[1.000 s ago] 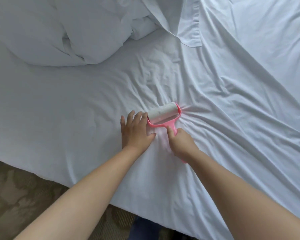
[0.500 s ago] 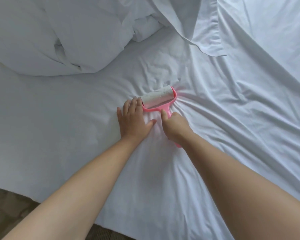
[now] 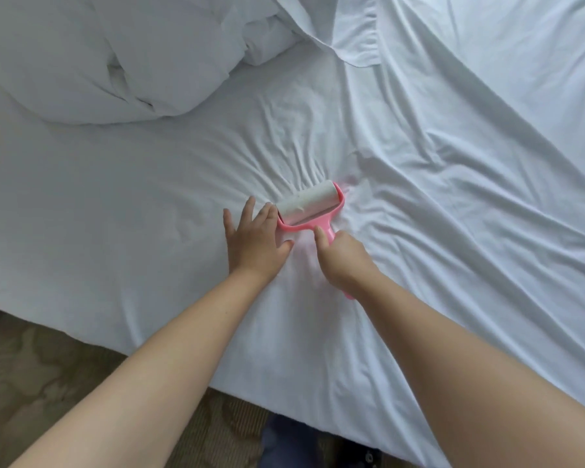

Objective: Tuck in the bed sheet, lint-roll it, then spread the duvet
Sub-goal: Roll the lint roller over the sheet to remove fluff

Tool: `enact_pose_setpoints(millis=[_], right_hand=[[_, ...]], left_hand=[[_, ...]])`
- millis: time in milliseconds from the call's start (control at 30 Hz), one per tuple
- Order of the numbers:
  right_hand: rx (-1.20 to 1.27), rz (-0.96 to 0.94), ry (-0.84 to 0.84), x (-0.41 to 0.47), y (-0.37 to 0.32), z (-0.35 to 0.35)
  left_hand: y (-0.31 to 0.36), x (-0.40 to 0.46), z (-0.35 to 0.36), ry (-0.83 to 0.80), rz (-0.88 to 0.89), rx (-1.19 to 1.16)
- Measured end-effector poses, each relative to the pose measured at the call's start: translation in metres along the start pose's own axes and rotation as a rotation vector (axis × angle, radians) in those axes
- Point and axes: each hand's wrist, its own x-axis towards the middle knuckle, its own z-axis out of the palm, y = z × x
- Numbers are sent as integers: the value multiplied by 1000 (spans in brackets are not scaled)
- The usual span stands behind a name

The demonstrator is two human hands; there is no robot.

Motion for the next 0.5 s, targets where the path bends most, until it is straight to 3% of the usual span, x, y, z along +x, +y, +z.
enact_pose_setpoints(millis=[300, 500], right_hand=[[-51, 39, -13, -86, 86, 2], [-40, 45, -1, -123, 131, 6]], left_hand=[[47, -110, 22, 43, 57, -111], [72, -160, 24, -85, 78, -26]])
